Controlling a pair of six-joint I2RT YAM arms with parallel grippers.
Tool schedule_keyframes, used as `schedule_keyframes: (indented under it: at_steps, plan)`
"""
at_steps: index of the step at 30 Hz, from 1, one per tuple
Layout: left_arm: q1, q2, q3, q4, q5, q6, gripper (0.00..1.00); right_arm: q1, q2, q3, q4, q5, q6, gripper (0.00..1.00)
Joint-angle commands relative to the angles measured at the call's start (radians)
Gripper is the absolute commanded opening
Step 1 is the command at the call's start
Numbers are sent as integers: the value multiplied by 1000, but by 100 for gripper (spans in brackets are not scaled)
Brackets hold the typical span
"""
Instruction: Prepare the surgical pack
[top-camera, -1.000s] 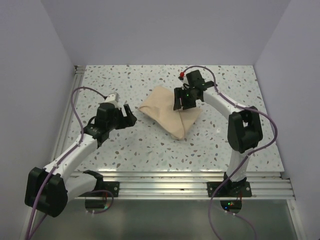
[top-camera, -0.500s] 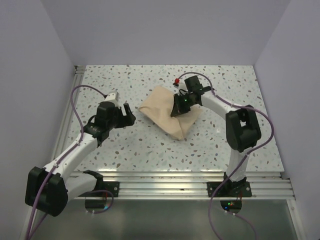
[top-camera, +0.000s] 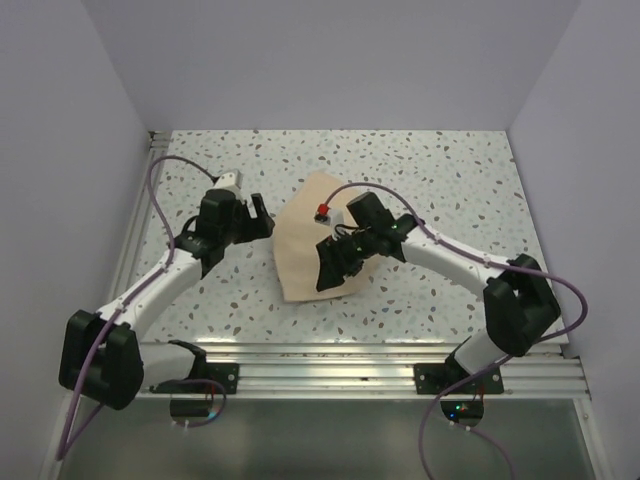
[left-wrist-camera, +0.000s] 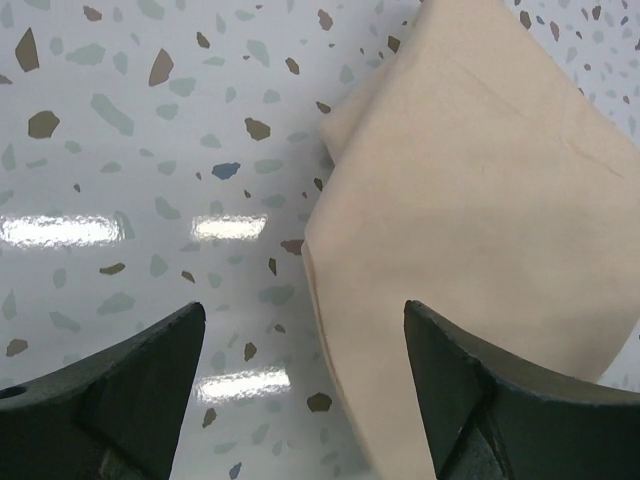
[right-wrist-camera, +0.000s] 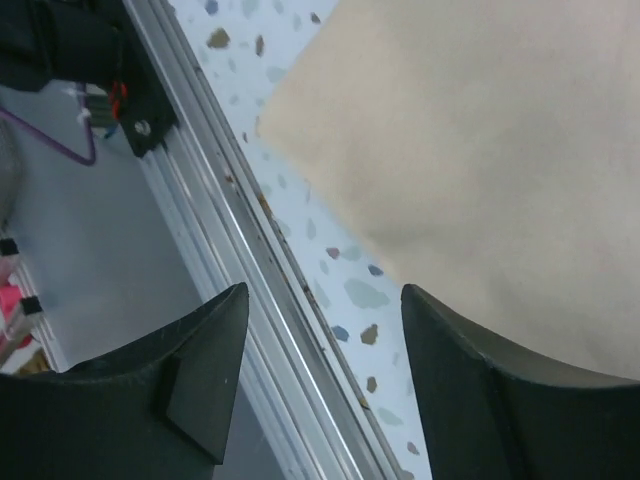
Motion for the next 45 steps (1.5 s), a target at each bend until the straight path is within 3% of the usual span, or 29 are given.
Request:
schedule_keyframes:
  at_steps: [1, 4, 9, 13, 19, 20, 22, 23, 26, 29, 35, 45]
  plan:
    - [6, 79, 107, 92, -13, 22, 84, -13, -78, -85, 8, 72, 26, 68]
    - [6, 177, 159, 134, 7, 33, 84, -44, -178, -136, 64, 178, 121, 69]
    - [6, 361, 283, 198, 71, 50, 83, -96, -238, -119, 27, 495, 242, 68]
    - [6, 481, 359, 214, 107, 53, 78, -205, -215, -145, 38, 496, 293, 70]
    - [8, 567, 357, 258, 156, 42, 64, -228, -115, -148, 74, 511, 313, 72]
    - [8, 580, 356, 258, 166, 41, 56, -228, -82, -148, 94, 508, 317, 72]
    - [8, 605, 340, 264, 194, 30, 44, -228, -54, -148, 108, 494, 320, 62]
    - [8, 607, 324, 278, 202, 12, 33, -231, -35, -151, 122, 494, 320, 58]
    - [8, 578, 218, 350, 186, -16, 14, -240, -14, -179, 151, 483, 320, 42]
    - [8, 513, 78, 437, 134, -62, 3, -274, 15, -208, 179, 460, 322, 32]
    - [-8, 400, -193, 611, 75, -168, 0, -360, 46, -219, 197, 473, 328, 27]
    - [-284, 127, -499, 682, -310, -362, 0, -398, 158, -4, 140, 586, 328, 28]
